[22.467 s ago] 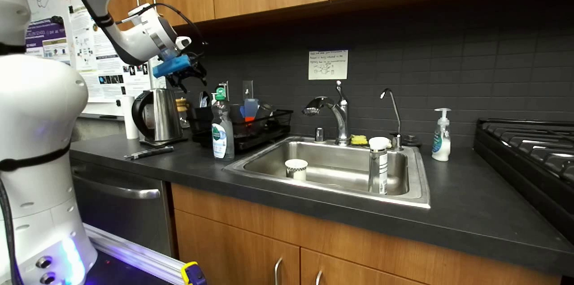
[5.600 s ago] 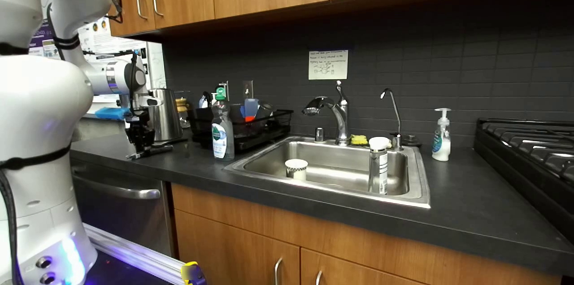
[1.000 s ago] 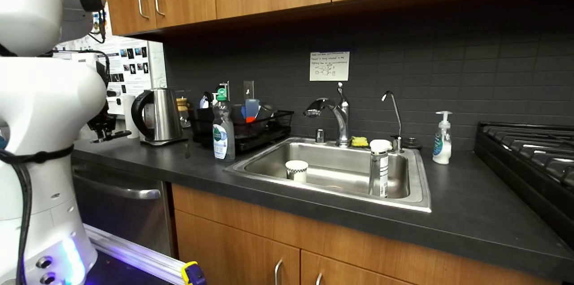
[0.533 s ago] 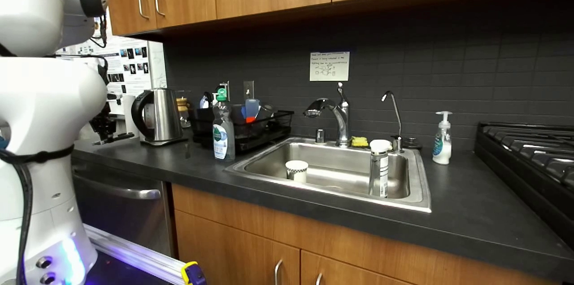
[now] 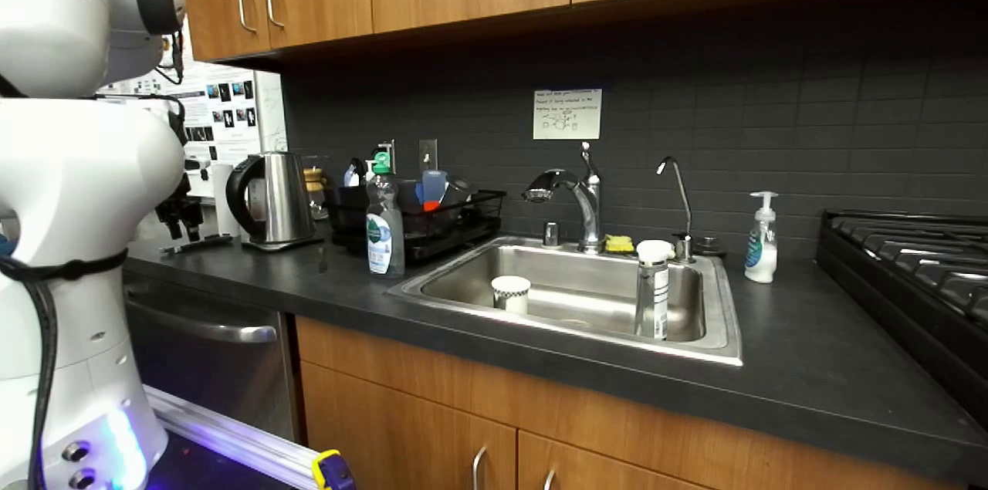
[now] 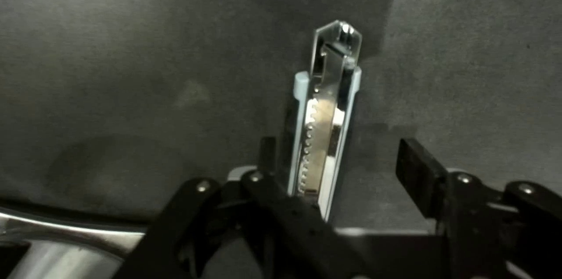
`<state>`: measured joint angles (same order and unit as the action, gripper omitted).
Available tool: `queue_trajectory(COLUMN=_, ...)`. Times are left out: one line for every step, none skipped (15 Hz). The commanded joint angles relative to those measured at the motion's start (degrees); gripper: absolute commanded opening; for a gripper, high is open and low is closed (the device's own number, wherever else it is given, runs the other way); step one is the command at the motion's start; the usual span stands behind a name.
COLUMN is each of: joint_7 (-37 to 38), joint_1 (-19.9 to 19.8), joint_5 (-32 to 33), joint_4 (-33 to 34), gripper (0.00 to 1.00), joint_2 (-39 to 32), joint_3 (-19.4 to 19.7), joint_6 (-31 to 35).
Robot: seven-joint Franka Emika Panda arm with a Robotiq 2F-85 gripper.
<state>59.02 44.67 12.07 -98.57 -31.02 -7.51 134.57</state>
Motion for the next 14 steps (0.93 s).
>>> queue_trajectory(joint_7=0.5, joint_1=1.1, joint_5=2.0, joint_4=0.7, gripper=1.0, joint_2=1.0, joint_3=0.9, joint_6=-2.4)
queue_trajectory(joint_7=0.0, joint_1=0.7, joint_5=1.6, joint_4=0.6, gripper=1.0, joint_2=1.4, joint_3=0.5, joint_6=-2.9)
queue_trajectory(joint_7=-0.7, joint_1=0.4, joint_5=1.1, joint_4=0.1, gripper=1.0, joint_2=1.9, joint_3=0.1, joint_6=-3.4)
queue_trajectory(joint_7=-1.1, joint_1=0.3, joint_5=0.9, joint_4=-0.3, gripper=1.0, joint_2=2.5, joint_3=-0.1, joint_6=-3.9)
queue_trajectory(joint_7=-1.3, joint_1=0.1, joint_5=0.6, joint_4=-0.9, gripper=1.0, joint_2=3.2, joint_3=-0.4, joint_6=-4.2)
queue_trajectory(joint_7=-1.6, joint_1=-0.1, joint_5=0.5, joint_4=-1.4, gripper=1.0, joint_2=3.9, joint_3=-0.6, joint_6=-4.6)
queue_trajectory(joint_7=-2.2, joint_1=-0.4, joint_5=0.2, joint_4=-2.2, gripper=1.0, joint_2=4.7, joint_3=-1.0, joint_6=-4.7)
queue_trajectory(joint_7=-2.9, joint_1=-0.7, joint_5=-0.3, joint_4=-2.7, gripper=1.0, joint_2=5.4, joint_3=-1.4, joint_6=-5.0)
queue_trajectory(joint_7=-3.6, joint_1=-1.0, joint_5=-0.5, joint_4=-3.4, gripper=1.0, joint_2=6.2, joint_3=-1.7, joint_6=-5.1)
queue_trajectory(joint_7=-4.3, joint_1=-1.3, joint_5=-0.9, joint_4=-4.4, gripper=1.0, joint_2=7.2, joint_3=-2.1, joint_6=-5.1)
queue_trajectory(joint_7=-5.3, joint_1=-1.6, joint_5=-1.4, joint_4=-5.2, gripper=1.0, joint_2=8.3, joint_3=-2.5, joint_6=-5.2)
queue_trajectory(joint_7=-6.0, joint_1=-1.9, joint_5=-1.7, joint_4=-6.5, gripper=1.0, joint_2=9.5, joint_3=-2.8, joint_6=-5.2)
queue_trajectory(joint_7=-6.9, joint_1=-2.3, joint_5=-2.1, joint_4=-7.4, gripper=1.0, joint_2=10.7, joint_3=-3.2, joint_6=-5.8)
queue_trajectory(joint_7=-7.9, joint_1=-2.9, joint_5=-2.7, joint_4=-8.9, gripper=1.0, joint_2=11.9, joint_3=-3.7, joint_6=-5.6)
